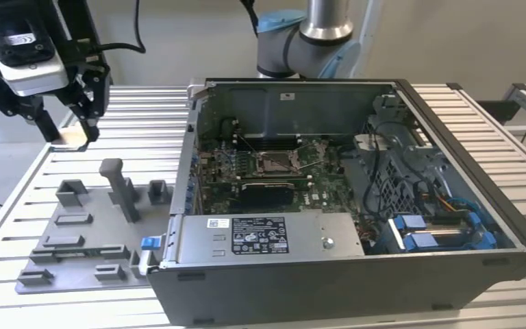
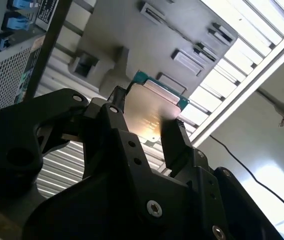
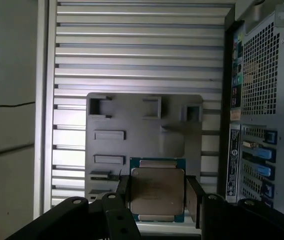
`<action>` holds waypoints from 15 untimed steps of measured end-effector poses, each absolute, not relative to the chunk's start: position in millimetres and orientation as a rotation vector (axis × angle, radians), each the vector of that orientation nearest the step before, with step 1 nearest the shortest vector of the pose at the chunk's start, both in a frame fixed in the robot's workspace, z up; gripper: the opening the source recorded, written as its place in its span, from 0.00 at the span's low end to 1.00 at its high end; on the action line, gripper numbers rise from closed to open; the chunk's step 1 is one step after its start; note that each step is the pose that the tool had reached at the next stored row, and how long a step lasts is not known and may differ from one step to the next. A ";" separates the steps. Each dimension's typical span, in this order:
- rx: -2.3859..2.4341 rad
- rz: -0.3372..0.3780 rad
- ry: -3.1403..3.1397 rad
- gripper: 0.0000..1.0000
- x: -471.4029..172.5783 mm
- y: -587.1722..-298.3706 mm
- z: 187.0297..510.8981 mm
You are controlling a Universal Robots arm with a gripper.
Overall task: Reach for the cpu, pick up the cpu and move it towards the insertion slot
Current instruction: 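Pick up the cpu and move it towards the insertion slot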
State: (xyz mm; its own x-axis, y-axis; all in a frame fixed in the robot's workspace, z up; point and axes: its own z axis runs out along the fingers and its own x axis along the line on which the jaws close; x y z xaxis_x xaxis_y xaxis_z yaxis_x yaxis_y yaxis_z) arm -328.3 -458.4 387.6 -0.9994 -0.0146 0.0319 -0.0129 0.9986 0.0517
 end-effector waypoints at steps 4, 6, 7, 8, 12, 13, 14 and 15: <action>0.021 -0.080 -3.107 0.00 -311.5 -458.4 387.5; 0.021 -0.080 -3.107 0.00 -302.7 -458.4 387.6; 0.021 -0.080 -3.107 0.00 -298.4 -458.4 387.6; 0.021 -0.080 -3.107 0.00 -294.0 -458.4 387.6; 0.021 -0.080 -3.106 0.00 -276.1 -458.4 387.6; 0.021 -0.080 -3.106 0.00 -271.6 -458.4 387.6; 0.021 -0.080 -3.106 0.00 -266.7 -458.4 387.6; 0.021 -0.080 -3.106 0.00 -262.2 -458.4 387.6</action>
State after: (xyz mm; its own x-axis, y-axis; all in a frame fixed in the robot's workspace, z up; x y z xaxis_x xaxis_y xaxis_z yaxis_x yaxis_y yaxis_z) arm -262.2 -458.4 387.6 -0.9993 -0.0146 0.0341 -0.0128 0.9986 0.0518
